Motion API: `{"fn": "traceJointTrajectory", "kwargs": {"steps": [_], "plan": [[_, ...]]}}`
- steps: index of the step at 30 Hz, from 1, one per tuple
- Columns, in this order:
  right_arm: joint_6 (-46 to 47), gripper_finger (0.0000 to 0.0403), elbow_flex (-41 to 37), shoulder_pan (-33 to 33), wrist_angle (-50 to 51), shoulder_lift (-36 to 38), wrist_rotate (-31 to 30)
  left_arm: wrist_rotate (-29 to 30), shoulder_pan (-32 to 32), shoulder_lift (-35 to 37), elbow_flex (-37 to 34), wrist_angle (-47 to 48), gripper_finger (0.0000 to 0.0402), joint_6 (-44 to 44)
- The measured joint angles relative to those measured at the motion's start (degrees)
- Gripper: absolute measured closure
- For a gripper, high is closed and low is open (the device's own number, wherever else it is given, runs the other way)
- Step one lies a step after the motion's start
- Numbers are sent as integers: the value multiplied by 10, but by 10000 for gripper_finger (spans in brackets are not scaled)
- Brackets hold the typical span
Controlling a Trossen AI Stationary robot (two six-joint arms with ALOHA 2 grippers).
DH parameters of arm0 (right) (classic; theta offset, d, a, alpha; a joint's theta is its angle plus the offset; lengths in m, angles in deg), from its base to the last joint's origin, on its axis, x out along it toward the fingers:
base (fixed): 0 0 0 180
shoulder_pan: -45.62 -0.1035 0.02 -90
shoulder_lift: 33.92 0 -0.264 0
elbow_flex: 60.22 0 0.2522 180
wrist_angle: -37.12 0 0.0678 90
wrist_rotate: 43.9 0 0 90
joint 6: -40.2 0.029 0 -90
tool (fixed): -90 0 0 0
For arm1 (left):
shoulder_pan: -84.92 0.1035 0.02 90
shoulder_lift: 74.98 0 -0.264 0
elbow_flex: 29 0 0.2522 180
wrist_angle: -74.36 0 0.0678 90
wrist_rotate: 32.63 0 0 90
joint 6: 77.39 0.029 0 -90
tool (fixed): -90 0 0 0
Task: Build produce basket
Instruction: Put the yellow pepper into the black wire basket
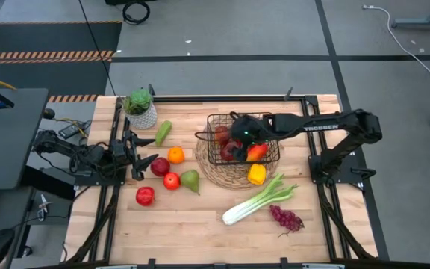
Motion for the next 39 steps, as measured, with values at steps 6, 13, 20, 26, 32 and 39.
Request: {"fn": "traceJointTrajectory", "kwargs": {"steps": [6,13,20,26,32,39], "plan": [[5,54,7,-70,17,38,-40,0,0,0,0,0,120,0],[-77,54,7,-192,61,19,-83,0,0,0,0,0,120,0],[-285,54,6,-284,100,-51,-106,0,0,0,0,0,120,0],[-381,41,21,-312,192,-111,-145,0,0,0,0,0,120,0],[-470,9,61,-316,288,-159,-138,0,0,0,0,0,120,0],[-519,4,65,-312,311,-180,-132,0,0,0,0,0,120,0]]}}
